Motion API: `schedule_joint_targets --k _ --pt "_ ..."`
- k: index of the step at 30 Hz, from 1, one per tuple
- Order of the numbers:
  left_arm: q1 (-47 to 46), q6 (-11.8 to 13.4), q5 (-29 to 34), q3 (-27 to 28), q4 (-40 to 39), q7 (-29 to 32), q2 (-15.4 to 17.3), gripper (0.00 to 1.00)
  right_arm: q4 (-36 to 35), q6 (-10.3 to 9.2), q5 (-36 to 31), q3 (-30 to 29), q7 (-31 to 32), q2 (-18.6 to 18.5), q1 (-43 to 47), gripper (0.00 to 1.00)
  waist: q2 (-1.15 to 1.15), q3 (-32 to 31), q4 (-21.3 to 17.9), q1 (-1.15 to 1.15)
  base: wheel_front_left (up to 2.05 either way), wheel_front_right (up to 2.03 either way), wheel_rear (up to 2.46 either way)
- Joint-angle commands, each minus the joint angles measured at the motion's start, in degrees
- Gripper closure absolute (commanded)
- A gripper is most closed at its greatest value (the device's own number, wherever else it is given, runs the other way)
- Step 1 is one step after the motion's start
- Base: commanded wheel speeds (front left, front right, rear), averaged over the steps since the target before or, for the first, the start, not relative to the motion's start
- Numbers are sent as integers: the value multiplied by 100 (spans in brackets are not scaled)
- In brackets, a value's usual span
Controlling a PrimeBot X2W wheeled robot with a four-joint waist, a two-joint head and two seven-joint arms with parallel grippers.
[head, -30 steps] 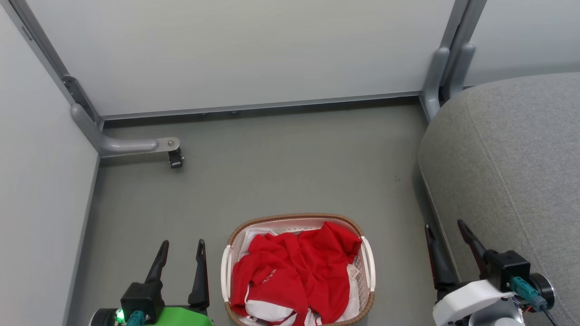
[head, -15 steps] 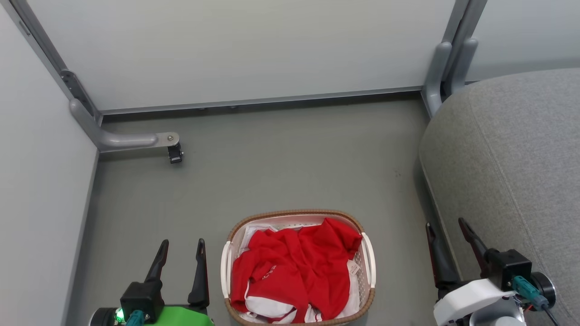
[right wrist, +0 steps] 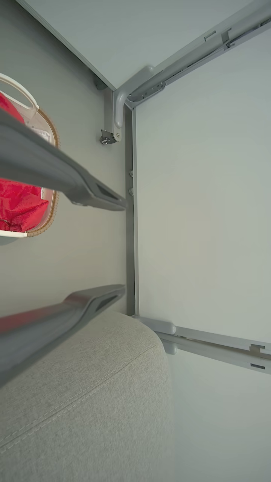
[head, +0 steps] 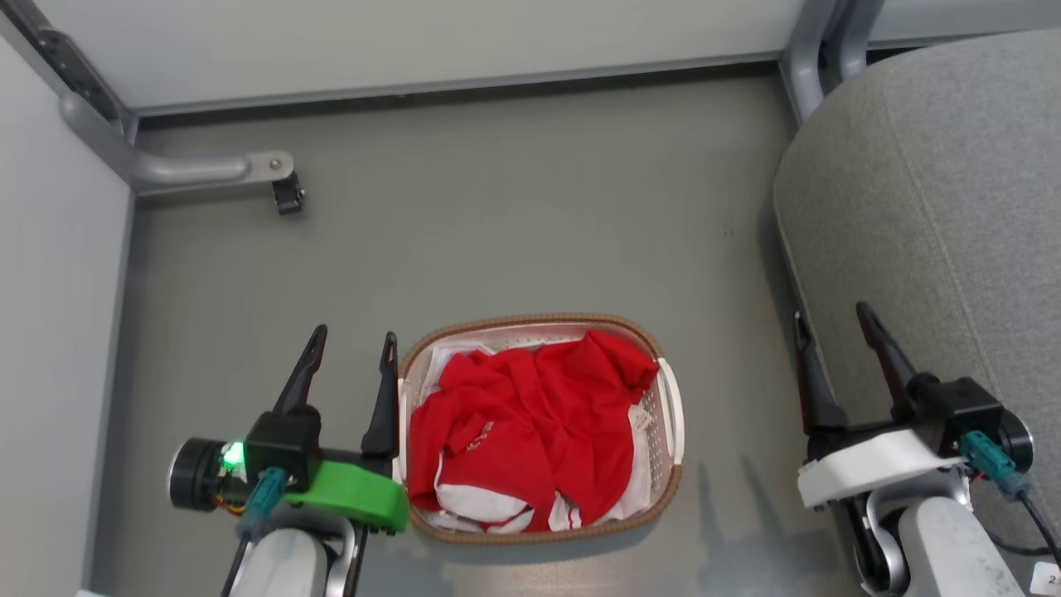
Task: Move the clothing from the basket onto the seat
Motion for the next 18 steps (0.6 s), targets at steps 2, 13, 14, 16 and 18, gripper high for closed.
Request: schedule_joint_targets --k 2,13,14,16,18 --pt "-427 -67 161 -123 210 3 34 0 -77 0 -36 -40 -27 -30 -260 0 0 1034 -195 0 0 0 0" --pt "-1808 -287 509 -1344 1977 3 174 0 -257 0 98 -21 -27 -28 -1112 0 0 2532 -459 0 0 0 0" --pt "-1907 -292 503 -1477 2145 2 179 0 -264 0 124 4 -27 -27 -1161 0 0 2624 -490 0 0 0 0" --pt "-2049 -295 440 -1760 2434 3 210 0 -289 0 181 41 -27 -28 -1245 0 0 2767 -548 0 0 0 0" --pt "-2187 -297 365 -2035 2737 3 274 0 -308 0 241 77 -27 -27 -1325 0 0 2889 -615 0 0 0 0"
